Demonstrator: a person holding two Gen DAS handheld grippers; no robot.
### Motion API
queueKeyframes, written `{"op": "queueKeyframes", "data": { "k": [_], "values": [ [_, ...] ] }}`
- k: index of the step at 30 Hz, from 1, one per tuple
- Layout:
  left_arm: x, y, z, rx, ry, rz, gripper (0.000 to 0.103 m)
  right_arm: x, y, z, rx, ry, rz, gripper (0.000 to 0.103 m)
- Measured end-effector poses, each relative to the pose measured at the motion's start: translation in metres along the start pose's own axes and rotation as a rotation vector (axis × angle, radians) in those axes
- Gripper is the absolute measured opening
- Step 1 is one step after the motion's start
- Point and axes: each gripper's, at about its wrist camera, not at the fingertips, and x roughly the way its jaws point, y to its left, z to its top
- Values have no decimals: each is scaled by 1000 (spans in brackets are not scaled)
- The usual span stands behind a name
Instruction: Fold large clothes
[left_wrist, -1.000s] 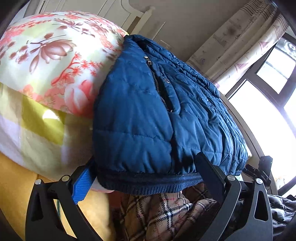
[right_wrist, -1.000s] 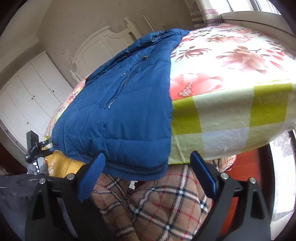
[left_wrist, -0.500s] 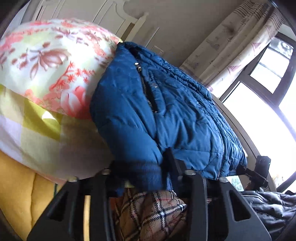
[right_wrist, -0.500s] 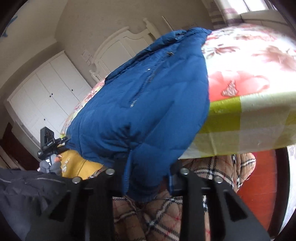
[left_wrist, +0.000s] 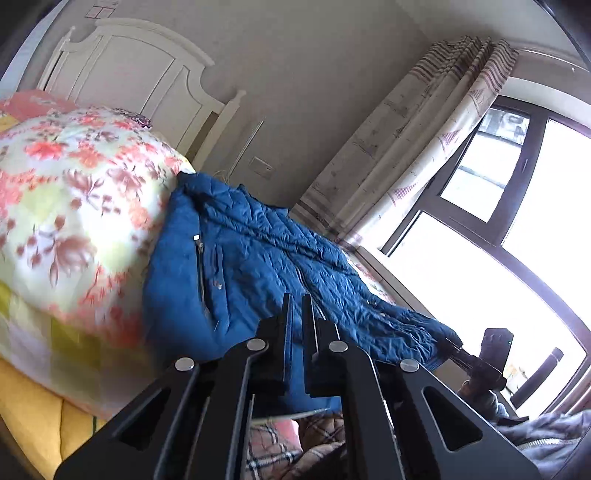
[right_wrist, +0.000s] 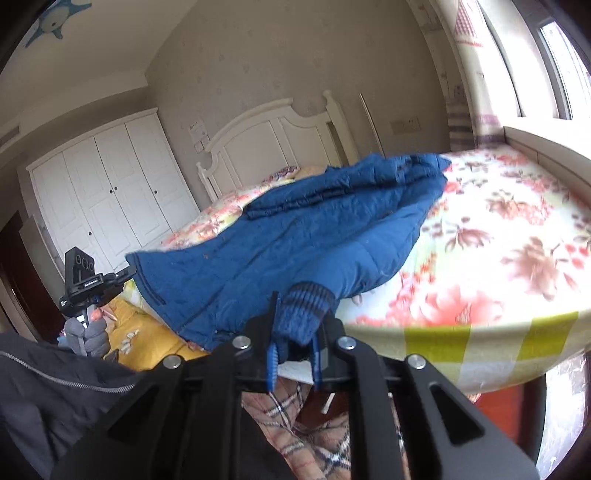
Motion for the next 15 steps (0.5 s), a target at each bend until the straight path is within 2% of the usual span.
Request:
{"op": "queueKeyframes", "data": {
  "k": [1, 2, 3, 5, 6, 7, 8, 10, 11, 12, 13, 15],
  "values": [
    [7, 2, 6, -2, 35, -6, 3, 2, 0, 7, 1, -12, 9, 12],
    [12, 2, 9, 3, 50, 21, 3, 6, -1, 16, 7, -14, 25, 12],
    [14, 4, 9, 5, 63, 54, 3, 11, 1, 23, -4, -7, 20, 12],
    [17, 14, 4, -16, 121, 52, 5, 16, 9, 30, -47, 21, -5, 12],
    [17, 20, -1, -27, 144, 53, 11, 16, 10, 30, -54, 30, -3, 12],
    [15, 29, -9, -45, 170, 89, 17, 16, 9, 29, -57, 37, -2, 12],
    [14, 37, -16, -63, 189, 131, 23, 16, 7, 24, -51, 46, -5, 12],
    [19, 58, -31, -112, 239, 172, 51, 16, -2, 14, -26, 64, -8, 12],
    [22, 66, -37, -135, 246, 176, 85, 17, -7, 8, -2, 70, -5, 12],
    [23, 75, -44, -153, 231, 187, 99, 18, -11, 4, 17, 73, -2, 12],
    [22, 83, -51, -174, 194, 201, 99, 19, -13, -1, 27, 75, 0, 13],
    [27, 94, -55, -199, 190, 191, 99, 21, -15, -6, 33, 81, -2, 13]
  ]
}}
